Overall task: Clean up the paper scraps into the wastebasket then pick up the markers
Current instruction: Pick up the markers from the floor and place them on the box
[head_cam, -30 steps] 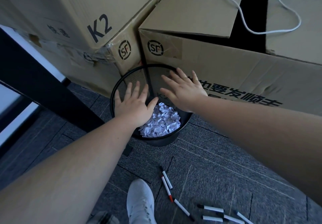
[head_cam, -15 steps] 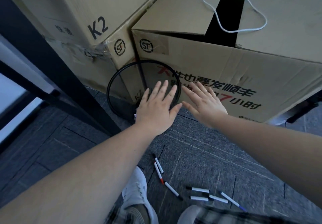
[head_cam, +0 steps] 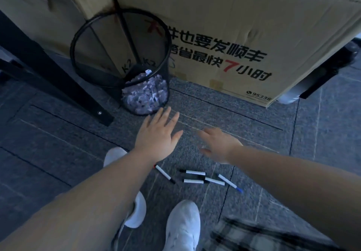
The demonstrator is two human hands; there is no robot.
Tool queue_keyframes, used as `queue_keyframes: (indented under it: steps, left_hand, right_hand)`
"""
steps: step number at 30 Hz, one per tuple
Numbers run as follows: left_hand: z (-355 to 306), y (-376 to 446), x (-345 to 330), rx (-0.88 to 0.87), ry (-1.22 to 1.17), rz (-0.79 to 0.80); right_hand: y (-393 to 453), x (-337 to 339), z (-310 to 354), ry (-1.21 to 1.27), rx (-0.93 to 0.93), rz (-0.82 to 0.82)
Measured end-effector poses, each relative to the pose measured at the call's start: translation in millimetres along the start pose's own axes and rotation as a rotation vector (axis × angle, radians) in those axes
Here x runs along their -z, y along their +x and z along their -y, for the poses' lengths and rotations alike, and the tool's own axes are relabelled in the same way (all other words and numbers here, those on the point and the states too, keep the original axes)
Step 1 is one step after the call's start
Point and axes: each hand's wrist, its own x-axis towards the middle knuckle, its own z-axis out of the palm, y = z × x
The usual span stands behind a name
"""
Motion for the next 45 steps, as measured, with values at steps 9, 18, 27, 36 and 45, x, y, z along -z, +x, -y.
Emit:
queue_keyframes:
  steps: [9, 18, 27, 36, 45]
  left_hand:
    - [-35, 7, -79, -0.070, -0.069, 0.161]
    - [-60, 13, -119, -0.167, -0.134, 0.229]
    - [-73, 10, -148, -0.189, -0.165, 0.198]
    - [-71, 22, -134, 0.013, -0.492, 0.237]
    - [-72, 9, -153, -0.152, -0.443, 0.346]
  right_hand:
    - [2, -81, -27, -0.065, -0.216, 0.251]
    - [7, -113, -31, -0.045, -0.305, 0.312]
    - [9, -95, -29, 0.234, -0.224, 0.080]
    - [9, -123, -18, 0.093, -0.152, 0.235]
    - [16, -108, -30, 0.212, -0.278, 0.166]
